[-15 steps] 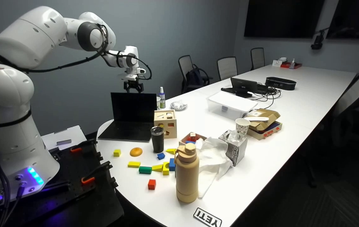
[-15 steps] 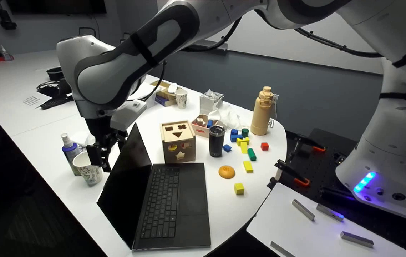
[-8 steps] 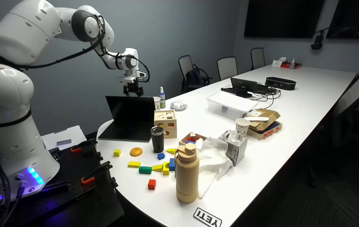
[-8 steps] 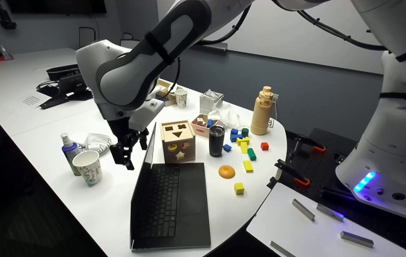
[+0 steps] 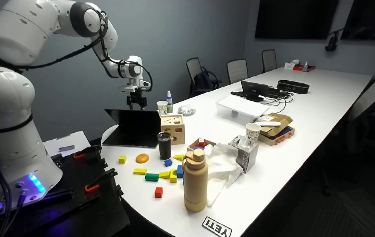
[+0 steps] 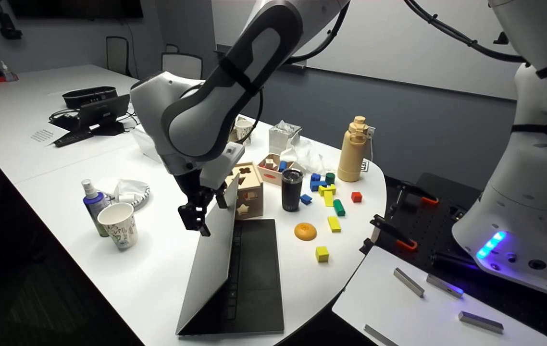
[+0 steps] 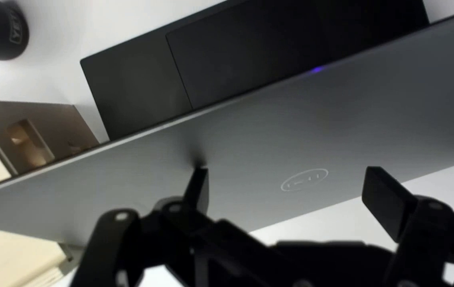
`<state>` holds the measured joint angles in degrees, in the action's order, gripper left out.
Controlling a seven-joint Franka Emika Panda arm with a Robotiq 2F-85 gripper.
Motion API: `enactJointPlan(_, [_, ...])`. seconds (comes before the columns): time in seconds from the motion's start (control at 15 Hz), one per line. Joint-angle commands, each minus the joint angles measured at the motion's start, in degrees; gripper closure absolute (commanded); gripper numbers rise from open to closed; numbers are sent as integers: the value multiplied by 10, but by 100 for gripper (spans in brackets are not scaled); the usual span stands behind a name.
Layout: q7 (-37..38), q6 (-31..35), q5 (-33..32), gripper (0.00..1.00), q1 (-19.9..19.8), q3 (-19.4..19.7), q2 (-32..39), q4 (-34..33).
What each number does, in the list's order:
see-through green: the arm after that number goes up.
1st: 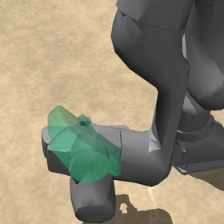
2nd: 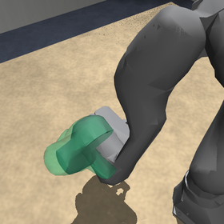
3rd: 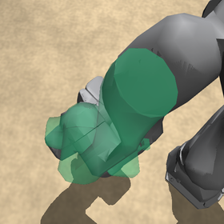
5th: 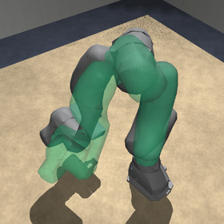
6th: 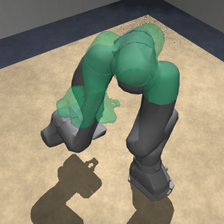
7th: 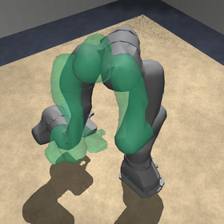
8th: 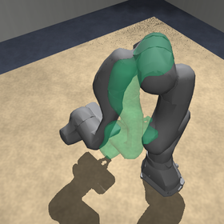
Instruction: Close the laptop
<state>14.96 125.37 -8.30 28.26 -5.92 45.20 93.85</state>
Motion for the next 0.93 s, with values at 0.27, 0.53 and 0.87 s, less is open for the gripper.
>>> enactJointPlan(0.27, [44, 56, -15, 0, 0, 6, -31, 107])
enactJointPlan(0.53, [80, 137, -20, 0, 9, 21, -24, 148])
enactJointPlan(0.87, [109, 204, -23, 0, 21, 36, -18, 185])
